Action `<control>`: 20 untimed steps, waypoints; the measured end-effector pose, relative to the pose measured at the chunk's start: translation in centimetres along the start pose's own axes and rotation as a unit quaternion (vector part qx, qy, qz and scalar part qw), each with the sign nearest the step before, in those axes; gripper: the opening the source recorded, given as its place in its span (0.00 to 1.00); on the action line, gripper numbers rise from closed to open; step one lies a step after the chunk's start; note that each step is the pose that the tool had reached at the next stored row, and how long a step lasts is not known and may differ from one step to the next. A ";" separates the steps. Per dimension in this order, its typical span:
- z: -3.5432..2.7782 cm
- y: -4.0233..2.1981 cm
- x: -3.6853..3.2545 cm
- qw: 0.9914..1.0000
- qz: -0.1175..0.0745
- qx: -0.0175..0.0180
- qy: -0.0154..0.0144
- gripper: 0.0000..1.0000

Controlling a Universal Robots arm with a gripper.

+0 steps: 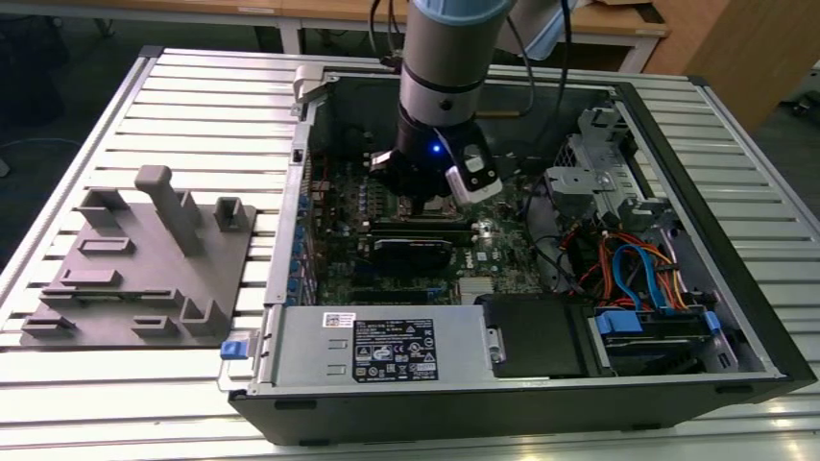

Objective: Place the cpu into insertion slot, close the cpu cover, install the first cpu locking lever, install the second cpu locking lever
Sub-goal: 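Install the second cpu locking lever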

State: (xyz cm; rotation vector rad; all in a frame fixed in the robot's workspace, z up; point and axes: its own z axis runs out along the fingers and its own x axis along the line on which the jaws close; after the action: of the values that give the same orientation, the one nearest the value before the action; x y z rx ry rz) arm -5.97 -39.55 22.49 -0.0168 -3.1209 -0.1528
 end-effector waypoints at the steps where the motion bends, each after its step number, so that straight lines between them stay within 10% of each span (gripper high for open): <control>1: 0.04 -0.04 0.07 1.000 0.000 -0.001 0.000 0.10; 14: 1.00 -0.47 1.15 1.000 0.000 -0.011 0.001 0.10; 20: 1.23 -0.58 1.19 1.000 -0.001 -0.026 0.002 0.10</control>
State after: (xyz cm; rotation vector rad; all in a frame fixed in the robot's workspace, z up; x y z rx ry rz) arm -7.18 -40.00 21.24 -0.0140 -3.1132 -0.2348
